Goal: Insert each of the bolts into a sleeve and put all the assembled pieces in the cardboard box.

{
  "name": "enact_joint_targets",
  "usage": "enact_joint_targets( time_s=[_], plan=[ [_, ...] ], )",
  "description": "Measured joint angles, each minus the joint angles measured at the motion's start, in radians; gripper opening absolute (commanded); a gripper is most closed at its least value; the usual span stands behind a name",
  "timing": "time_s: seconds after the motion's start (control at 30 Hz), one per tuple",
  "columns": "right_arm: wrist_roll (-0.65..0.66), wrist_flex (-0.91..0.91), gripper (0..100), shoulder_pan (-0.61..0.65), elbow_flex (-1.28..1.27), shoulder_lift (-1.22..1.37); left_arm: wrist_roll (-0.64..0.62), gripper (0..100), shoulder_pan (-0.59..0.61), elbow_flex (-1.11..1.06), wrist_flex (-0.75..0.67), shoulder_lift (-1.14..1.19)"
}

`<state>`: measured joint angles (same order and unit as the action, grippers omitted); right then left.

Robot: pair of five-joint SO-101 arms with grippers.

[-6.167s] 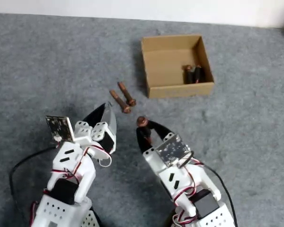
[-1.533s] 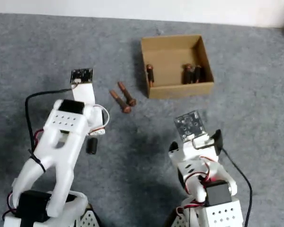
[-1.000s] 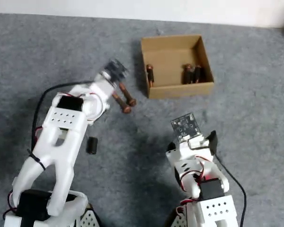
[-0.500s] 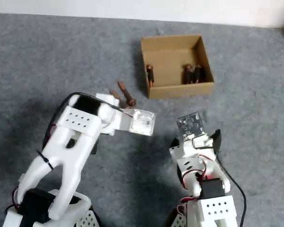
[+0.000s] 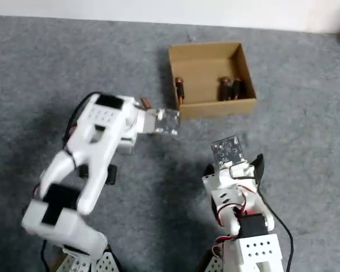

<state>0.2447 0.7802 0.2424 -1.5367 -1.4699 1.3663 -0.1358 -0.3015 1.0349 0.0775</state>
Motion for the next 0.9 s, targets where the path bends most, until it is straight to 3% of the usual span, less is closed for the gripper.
enact_joint_targets(
  time_s=[0.13,0.53,0.9],
  plan=[
    [0.0,0.0,45.7,0.0,0.0,0.0,0.0,27,0.009,0.192,0.014,0.181],
    [0.0,0.0,45.7,0.0,0.0,0.0,0.0,27,0.006,0.789,0.285,0.606],
    [0.0,-0.018,45.7,0.0,0.0,0.0,0.0,28,-0.02,0.984,0.35,0.79]
  ],
)
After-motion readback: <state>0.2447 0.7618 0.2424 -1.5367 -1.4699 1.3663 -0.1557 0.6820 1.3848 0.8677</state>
